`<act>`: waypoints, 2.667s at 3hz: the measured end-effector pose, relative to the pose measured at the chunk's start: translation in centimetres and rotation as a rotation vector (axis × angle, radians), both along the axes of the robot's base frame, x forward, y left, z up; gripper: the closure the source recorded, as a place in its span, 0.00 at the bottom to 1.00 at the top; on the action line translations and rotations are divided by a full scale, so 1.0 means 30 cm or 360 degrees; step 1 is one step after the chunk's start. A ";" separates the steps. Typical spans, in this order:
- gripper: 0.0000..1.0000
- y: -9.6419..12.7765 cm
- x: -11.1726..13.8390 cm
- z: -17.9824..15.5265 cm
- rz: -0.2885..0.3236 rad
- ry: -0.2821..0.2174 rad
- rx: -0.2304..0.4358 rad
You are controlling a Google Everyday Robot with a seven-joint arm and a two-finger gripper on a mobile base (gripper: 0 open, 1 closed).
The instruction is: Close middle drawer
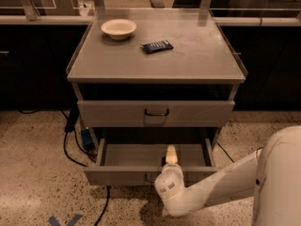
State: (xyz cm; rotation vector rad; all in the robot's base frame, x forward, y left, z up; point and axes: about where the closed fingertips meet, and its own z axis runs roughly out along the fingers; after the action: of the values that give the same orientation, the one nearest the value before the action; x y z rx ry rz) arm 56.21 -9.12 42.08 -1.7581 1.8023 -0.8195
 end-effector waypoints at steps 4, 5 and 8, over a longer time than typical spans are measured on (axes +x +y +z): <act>0.00 -0.275 -0.059 0.213 -0.0036 0.0480 -0.0287; 0.00 -0.276 -0.057 0.214 -0.0036 0.0475 -0.0287; 0.00 -0.298 -0.323 0.182 -0.0164 0.0702 -0.0344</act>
Offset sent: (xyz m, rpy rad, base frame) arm -0.0369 -0.0908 0.0477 -0.1239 0.2778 -0.2136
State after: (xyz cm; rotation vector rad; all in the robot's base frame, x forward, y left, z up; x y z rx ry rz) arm 46.52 -18.06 47.55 -2.1301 2.1666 -0.7284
